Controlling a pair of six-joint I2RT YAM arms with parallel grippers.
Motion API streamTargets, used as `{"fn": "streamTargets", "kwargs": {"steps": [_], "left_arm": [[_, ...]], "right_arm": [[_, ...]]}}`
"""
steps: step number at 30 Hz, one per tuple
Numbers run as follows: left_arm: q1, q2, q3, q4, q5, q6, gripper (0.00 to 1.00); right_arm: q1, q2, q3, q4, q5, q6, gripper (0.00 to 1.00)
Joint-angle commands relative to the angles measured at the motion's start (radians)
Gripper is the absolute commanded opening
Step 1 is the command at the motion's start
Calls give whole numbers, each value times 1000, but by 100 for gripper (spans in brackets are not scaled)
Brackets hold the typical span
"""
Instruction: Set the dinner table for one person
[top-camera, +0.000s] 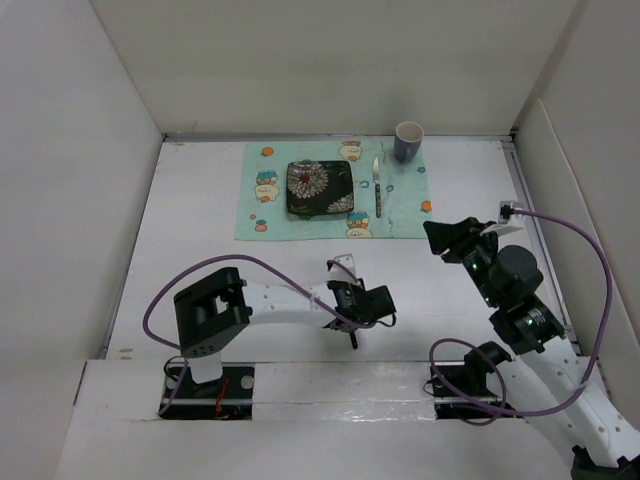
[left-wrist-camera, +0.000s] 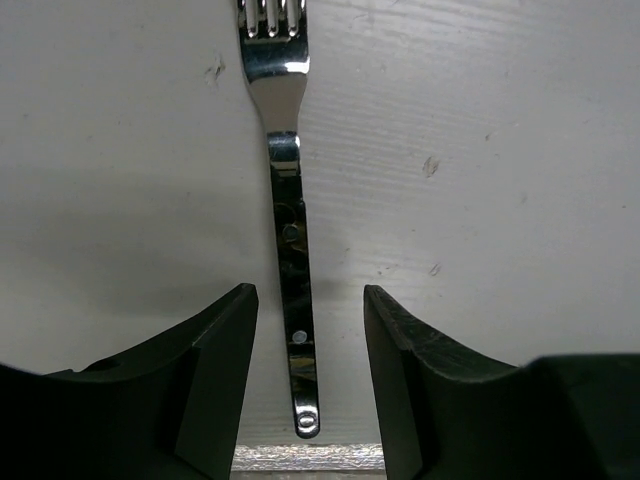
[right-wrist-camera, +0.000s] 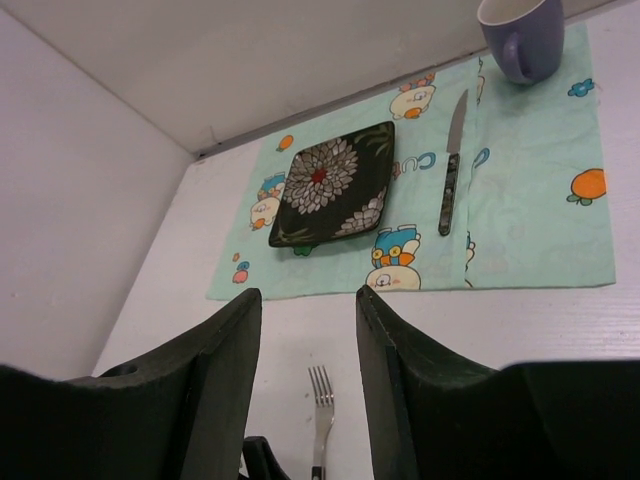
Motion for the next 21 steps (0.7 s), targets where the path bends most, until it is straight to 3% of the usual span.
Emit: {"fn": "streamTargets", "kwargs": {"steps": [1, 15, 18, 20, 21], "left_arm": [[-15, 4, -13, -103, -52, -129, 44], [-15, 147, 18, -136, -78, -94, 27], [-15, 162, 15, -142, -78, -79, 18], [-15, 159, 16, -169, -76, -79, 3], [-15, 150, 12, -180, -87, -80, 0]], "right_arm": [[11, -14, -2, 19, -32, 0, 48], [20, -4, -20, 53, -65, 11, 47], [29, -10, -22, 56, -65, 12, 47], [29, -5, -20, 56, -63, 12, 47], [29, -4, -22, 56, -65, 12, 47]]}}
